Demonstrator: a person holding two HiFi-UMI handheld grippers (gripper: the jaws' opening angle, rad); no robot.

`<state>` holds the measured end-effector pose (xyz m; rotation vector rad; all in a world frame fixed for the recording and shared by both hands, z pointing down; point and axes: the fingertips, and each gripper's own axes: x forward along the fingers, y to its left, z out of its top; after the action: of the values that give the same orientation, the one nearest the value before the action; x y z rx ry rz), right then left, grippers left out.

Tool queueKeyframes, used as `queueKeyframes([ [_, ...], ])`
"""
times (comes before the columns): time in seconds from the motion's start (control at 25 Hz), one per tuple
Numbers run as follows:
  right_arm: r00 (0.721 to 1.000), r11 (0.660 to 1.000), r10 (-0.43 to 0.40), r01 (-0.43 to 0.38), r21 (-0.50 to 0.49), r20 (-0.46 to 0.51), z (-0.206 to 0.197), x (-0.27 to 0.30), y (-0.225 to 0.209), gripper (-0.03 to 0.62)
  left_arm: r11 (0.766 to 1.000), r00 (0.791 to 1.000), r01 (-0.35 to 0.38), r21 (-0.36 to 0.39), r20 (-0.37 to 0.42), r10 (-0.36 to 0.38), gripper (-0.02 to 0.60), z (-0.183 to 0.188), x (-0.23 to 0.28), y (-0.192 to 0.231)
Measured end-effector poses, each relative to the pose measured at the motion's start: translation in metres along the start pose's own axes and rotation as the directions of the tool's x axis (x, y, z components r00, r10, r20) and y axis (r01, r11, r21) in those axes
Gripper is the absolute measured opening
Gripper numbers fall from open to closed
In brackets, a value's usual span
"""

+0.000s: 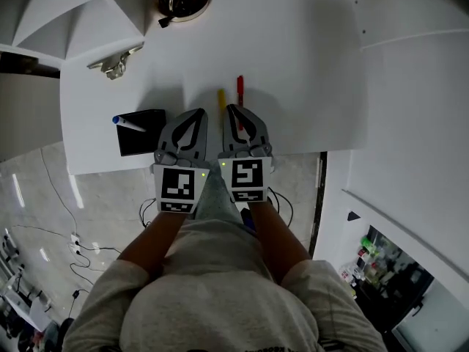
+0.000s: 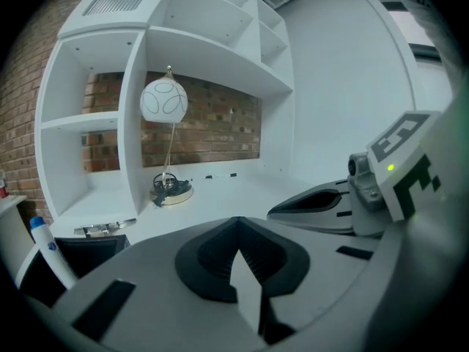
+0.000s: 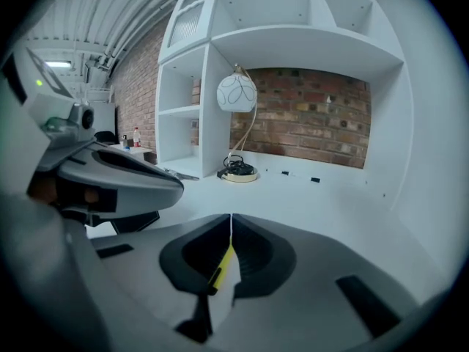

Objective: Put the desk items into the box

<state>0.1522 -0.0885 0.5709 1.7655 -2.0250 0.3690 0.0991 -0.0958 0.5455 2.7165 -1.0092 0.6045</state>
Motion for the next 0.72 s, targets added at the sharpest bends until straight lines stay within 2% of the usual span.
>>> queueKeyframes([
  [0.16,0.996,0.999,0.051,-0.051,0.007,-0.075,-0.016,0.012,0.006,0.021,1.000,1.000,0.004,-0.002,-0.025,-0.004,0.003,-0.013,0.007,0.000],
  [0.32,0.981,0.994,0.088,-0.076,0.075,-0.172,-0.035,0.020,0.008,0.038,1.000,0.998,0.004,-0.001,-0.055,-0.004,0.003,-0.022,0.014,-0.002],
  [0.44,0.963,0.990,0.114,-0.089,0.113,-0.244,-0.046,0.025,0.011,0.091,1.000,0.996,-0.004,-0.001,-0.085,0.004,0.003,-0.029,0.017,0.000],
  [0.72,0.916,0.988,0.122,-0.076,0.134,-0.383,-0.062,0.036,0.010,0.104,1.000,0.992,-0.024,-0.008,-0.128,0.023,0.003,-0.039,0.024,0.005],
])
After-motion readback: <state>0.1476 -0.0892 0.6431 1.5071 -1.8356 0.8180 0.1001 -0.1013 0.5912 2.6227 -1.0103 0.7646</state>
